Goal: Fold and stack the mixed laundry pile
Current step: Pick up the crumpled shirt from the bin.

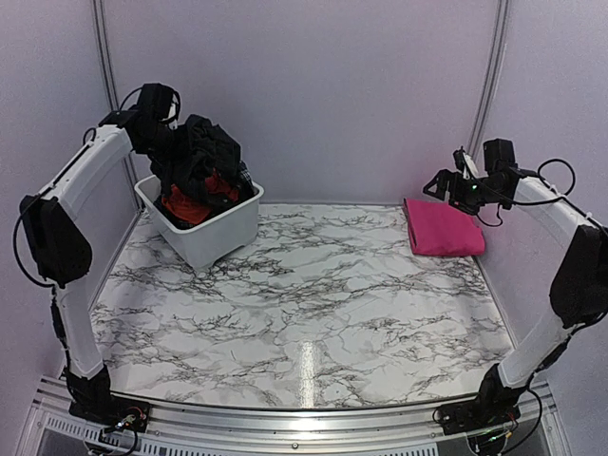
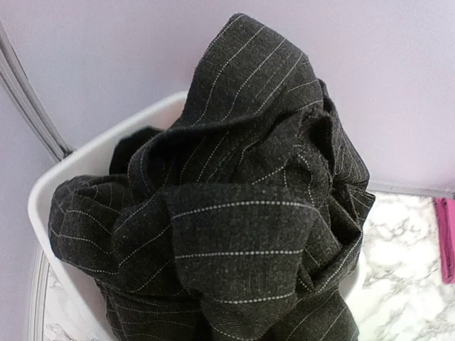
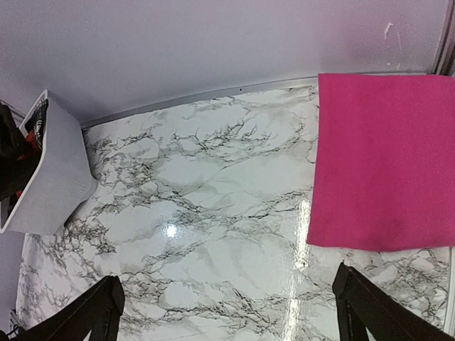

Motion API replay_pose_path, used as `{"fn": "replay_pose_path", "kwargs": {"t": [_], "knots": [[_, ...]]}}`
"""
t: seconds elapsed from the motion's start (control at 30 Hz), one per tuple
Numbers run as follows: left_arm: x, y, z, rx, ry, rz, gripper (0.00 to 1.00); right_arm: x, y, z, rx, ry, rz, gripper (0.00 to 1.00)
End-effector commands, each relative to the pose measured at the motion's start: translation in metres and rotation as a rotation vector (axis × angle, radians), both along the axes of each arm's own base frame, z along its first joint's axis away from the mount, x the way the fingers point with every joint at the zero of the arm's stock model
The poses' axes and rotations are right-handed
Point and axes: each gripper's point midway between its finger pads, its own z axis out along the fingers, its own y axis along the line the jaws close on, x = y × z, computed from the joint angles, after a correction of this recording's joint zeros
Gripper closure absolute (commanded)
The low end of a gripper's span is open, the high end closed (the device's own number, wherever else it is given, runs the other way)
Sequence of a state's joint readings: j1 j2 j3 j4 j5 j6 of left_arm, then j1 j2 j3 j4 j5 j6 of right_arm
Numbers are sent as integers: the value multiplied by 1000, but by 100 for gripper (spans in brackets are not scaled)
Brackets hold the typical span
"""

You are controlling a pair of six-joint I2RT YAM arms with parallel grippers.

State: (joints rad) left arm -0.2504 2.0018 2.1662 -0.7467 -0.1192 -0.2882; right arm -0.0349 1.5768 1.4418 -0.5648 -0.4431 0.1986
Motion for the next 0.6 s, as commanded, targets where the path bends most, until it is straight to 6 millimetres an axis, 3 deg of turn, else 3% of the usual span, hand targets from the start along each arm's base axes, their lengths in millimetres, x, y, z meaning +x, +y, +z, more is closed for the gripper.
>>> {"fn": "replay_pose_path", "kwargs": {"t": [0.0,0.13,0.27,0.43,0.57], "knots": [[-25,13,118,-75,-253,43,100,2,10,21,47,-61,32,1],[-34,7,170,-179,-376,12,100,2,16,21,68,-62,51,1],[-50,-22,223,-341,-487,-126,100,0,24,24,79,-71,74,1],[-92,-106,259,-467,-550,-400,100,-2,30,30,118,-86,93,1],[-137,-186,257,-502,-516,-617,100,-3,33,36,146,-89,100,1]]}}
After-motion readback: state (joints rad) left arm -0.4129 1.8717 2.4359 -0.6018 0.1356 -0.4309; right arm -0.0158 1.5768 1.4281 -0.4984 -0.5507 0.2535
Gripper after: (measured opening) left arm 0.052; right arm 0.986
